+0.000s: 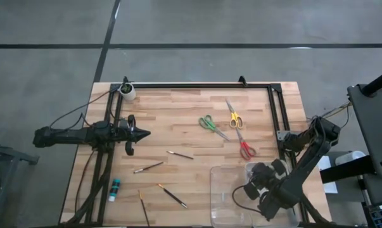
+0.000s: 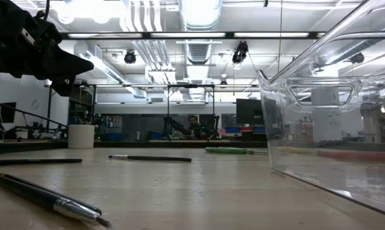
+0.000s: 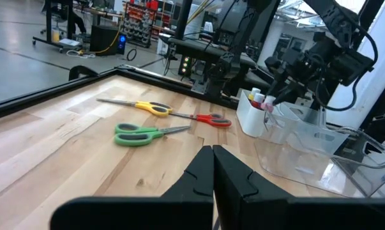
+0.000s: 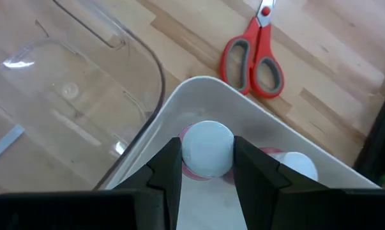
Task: Pick & Place Paint Supplies
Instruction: Put the pink paint bottle into the white bin
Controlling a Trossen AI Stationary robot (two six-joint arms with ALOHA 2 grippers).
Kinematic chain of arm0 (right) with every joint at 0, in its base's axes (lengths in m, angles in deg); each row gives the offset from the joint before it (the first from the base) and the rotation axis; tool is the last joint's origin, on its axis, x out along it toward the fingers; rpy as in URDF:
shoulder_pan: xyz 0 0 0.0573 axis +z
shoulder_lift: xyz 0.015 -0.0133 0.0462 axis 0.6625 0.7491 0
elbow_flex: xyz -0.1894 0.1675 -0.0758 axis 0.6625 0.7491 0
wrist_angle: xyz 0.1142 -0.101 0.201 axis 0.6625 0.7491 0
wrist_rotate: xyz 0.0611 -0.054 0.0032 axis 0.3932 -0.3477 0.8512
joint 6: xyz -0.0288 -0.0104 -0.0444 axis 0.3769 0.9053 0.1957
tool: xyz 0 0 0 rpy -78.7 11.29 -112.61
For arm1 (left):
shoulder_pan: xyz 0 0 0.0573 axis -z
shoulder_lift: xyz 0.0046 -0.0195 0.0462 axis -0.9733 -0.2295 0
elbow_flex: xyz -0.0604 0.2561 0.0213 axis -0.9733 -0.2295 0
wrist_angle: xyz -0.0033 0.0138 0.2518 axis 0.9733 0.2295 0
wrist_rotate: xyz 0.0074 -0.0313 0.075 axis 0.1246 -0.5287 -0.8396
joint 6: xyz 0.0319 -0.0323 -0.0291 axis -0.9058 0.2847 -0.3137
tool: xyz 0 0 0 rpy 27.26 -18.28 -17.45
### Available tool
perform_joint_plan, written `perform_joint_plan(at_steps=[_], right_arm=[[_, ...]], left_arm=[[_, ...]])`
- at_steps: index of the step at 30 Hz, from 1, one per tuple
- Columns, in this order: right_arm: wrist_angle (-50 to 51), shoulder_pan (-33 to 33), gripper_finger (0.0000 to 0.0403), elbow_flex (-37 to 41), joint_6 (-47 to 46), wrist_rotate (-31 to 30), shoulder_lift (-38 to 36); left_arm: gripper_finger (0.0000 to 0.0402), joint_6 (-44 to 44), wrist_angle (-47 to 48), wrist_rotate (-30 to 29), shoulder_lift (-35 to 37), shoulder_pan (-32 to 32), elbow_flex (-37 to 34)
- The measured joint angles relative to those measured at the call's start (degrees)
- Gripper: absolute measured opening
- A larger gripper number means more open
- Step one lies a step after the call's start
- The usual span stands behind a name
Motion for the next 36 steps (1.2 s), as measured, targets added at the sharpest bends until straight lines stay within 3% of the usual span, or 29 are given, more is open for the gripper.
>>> perform_joint_plan(at_steps=[30,36], right_arm=[[-4.22,0.00,0.0105,1.54,0.00,-1.05,1.03],[-4.45,-0.02,0.0145,1.82,0.01,-0.81,1.03]], left_arm=[[0.0000,0.00,0.01,0.00,0.00,-0.01,0.00],[0.0000,0.00,0.00,0.00,0.00,-0.01,-0.01]])
